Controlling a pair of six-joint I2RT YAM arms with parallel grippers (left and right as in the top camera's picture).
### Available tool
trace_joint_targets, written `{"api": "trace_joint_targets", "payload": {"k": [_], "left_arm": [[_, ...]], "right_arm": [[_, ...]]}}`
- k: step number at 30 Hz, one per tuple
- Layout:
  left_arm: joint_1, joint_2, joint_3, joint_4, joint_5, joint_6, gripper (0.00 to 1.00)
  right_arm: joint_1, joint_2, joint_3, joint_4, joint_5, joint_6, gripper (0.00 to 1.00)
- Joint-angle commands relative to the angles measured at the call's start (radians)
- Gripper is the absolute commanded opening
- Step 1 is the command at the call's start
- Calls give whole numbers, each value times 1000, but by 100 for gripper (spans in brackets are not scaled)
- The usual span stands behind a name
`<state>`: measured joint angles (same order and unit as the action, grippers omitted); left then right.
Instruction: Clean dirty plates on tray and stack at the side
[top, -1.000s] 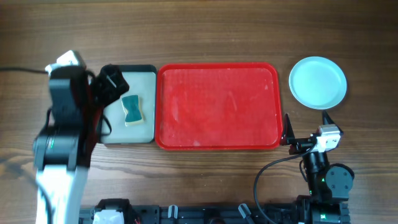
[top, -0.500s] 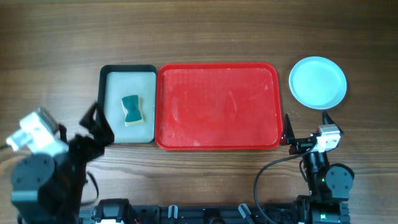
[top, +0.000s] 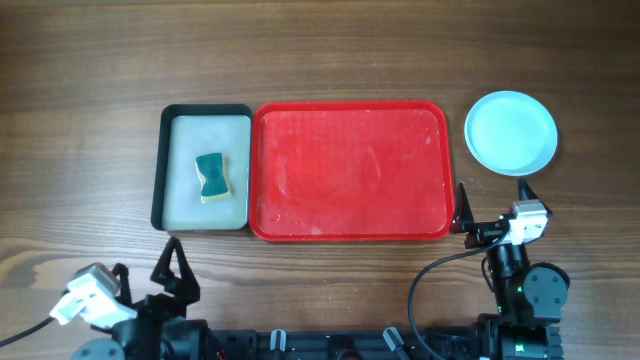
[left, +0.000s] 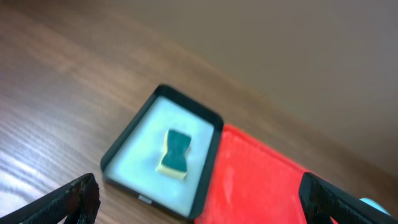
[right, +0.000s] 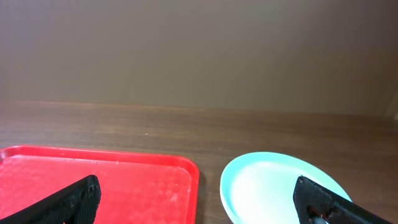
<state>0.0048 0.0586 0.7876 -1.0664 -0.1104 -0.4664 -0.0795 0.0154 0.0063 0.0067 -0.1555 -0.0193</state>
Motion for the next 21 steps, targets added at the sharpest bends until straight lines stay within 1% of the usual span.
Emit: {"api": "trace_joint_targets", "payload": {"k": [1,4,7,11,12,13,14,16,18,21], "left_arm": [[4,-55,-105,49,24,-14,100],[4,-55,-166,134,44,-14,100],[4,-55,-240,286,66,-14,100],[4,-55,-382,653,69,-14,100],[4,-55,-435,797,70,-14,100],[4,-55,-465,880,76,-14,100],[4,-55,-521,1030,77,-14,100],[4,-55,-581,1180,85,-14,100],[4,-55,-626,1268,100,-14,100],[4,-55,-670,1295,122,-14,100]], "right_arm": [[-6,-8,-1,3,9,20,100],[-6,-8,-1,3,9,20,100],[-6,-8,-1,3,9,21,100],[-6,-6,-1,3,9,20,99],[-6,-6,-1,3,9,20,100],[-6,-6,-1,3,9,20,100],[-6,-6,-1,3,9,21,100],[-6,-6,-1,3,9,21,100],[-6,-6,-1,3,9,20,100],[-6,-6,-1,3,9,20,100]]}}
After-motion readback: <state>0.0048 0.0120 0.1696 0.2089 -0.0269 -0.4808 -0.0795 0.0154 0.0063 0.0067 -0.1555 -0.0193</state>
